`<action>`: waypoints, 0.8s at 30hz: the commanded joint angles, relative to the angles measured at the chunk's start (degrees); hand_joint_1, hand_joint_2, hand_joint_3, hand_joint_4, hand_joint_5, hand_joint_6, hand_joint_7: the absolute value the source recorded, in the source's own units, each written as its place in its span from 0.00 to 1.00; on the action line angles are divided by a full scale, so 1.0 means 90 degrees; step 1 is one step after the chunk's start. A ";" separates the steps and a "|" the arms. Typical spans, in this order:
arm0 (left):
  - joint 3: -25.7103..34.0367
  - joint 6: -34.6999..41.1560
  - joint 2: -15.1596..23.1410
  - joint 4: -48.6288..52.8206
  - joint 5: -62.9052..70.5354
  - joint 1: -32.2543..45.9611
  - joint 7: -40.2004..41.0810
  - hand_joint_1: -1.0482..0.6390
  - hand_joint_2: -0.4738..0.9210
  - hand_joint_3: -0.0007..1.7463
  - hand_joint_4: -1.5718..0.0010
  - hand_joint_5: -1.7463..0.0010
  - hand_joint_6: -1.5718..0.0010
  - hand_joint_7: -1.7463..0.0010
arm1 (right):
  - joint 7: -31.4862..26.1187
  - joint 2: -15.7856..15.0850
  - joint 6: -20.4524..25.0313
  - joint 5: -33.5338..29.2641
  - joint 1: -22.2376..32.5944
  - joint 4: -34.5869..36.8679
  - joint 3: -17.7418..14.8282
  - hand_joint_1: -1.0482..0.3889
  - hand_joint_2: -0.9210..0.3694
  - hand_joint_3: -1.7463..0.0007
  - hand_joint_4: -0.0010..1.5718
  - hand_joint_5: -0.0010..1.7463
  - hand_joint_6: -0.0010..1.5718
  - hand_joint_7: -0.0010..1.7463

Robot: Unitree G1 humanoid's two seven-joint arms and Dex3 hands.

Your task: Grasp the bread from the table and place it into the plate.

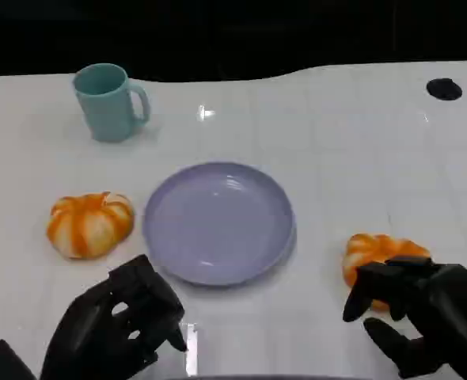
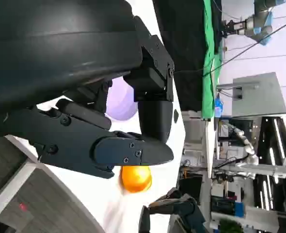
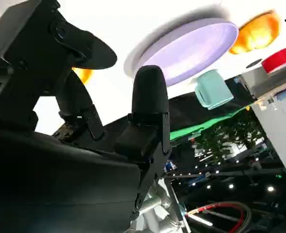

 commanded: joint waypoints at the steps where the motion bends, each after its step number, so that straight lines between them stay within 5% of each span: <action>1: 0.0039 -0.0011 0.0069 -0.0004 0.0021 0.0005 0.0036 0.29 1.00 0.17 0.58 0.00 0.62 0.13 | 0.0051 -0.0090 0.0019 0.0099 0.0014 -0.0067 -0.0050 0.74 0.62 0.26 0.58 0.95 0.51 0.73; 24: 0.0055 -0.0052 0.0087 0.0012 -0.0007 0.0004 -0.0006 0.29 1.00 0.19 0.59 0.00 0.63 0.13 | 0.0071 -0.0065 0.0030 0.0131 0.0041 -0.0133 -0.0085 0.74 0.62 0.26 0.58 0.95 0.51 0.72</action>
